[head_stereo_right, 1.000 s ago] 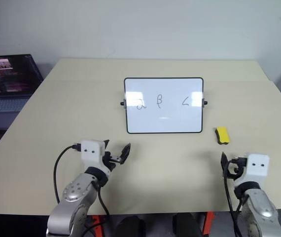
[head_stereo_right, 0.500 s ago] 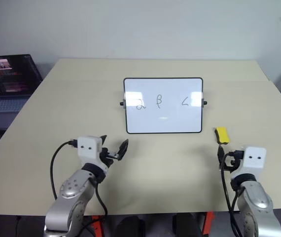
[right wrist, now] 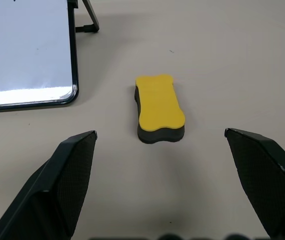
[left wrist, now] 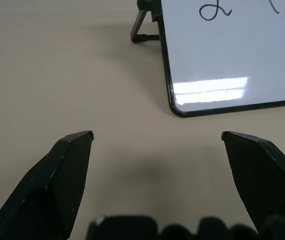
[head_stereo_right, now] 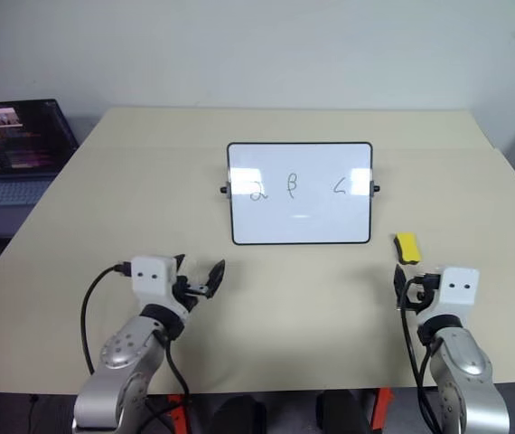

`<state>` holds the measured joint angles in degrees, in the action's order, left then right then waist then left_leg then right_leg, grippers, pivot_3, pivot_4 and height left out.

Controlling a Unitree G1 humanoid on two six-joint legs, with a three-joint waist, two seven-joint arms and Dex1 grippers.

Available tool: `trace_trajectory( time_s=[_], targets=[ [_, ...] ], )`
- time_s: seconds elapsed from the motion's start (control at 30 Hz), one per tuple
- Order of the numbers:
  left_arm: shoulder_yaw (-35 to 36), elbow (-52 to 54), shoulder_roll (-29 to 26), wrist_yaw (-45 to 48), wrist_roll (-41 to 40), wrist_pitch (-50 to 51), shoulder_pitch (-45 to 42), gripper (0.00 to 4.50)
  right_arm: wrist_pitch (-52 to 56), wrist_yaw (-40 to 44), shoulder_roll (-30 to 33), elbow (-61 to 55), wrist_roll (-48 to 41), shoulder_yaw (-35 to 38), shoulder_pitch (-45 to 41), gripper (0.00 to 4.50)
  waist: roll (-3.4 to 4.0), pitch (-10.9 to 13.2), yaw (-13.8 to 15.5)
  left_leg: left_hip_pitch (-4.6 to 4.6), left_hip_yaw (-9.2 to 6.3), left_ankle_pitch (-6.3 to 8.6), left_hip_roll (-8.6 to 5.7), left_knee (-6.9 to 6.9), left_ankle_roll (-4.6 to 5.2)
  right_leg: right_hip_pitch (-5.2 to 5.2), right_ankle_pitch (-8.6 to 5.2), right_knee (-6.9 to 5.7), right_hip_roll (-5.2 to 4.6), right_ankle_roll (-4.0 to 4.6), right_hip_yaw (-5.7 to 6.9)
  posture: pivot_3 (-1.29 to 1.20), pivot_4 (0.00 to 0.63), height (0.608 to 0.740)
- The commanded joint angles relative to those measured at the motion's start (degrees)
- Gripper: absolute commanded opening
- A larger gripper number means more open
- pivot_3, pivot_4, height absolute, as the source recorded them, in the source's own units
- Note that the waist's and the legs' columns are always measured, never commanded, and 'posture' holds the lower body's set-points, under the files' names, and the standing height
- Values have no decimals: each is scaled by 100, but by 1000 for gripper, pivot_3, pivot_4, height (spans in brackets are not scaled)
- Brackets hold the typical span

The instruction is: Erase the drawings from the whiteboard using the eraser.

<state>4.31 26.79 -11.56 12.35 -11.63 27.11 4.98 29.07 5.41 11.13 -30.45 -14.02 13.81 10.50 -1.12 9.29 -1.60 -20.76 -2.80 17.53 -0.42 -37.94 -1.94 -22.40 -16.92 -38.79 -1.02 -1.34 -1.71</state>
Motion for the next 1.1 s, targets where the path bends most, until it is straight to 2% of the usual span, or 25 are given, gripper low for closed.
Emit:
trace_trajectory(
  time_s=[0.03,0.3,0.67,0.87,1.1],
  targets=[
    [177,226,-312,524,-538,196,-448,4500,0,-45,46,-278,56,-47,-104,4483,0,0,0,0,-2,0,0,-1,0,0,0,-2,0,0,2,0,150,740],
    [-109,362,-1304,1822,-1669,1231,-1242,4500,442,-222,121,-250,47,-54,-696,4483,2,1,-13,0,-5,0,-1,-2,-1,2,0,-1,0,1,6,0,150,740],
    [-734,283,-2576,3458,-2284,1753,-1901,4500,1168,-329,249,151,87,-138,-1694,4483,6,4,-11,1,-9,-1,-1,-1,-1,2,-2,-3,0,4,10,0,150,740],
    [-952,40,-2816,3820,-2122,1557,-2234,4500,1756,-417,271,455,149,-117,-2104,4483,7,5,-11,-2,-9,0,-1,1,0,1,-2,4,-1,6,10,0,150,740],
    [-1017,-108,-2742,3870,-1828,1087,-2393,4500,1833,-363,317,997,147,-82,-2479,4483,7,5,-17,-4,-9,0,-1,2,0,-1,-2,4,-1,6,9,0,150,740]
  ],
)
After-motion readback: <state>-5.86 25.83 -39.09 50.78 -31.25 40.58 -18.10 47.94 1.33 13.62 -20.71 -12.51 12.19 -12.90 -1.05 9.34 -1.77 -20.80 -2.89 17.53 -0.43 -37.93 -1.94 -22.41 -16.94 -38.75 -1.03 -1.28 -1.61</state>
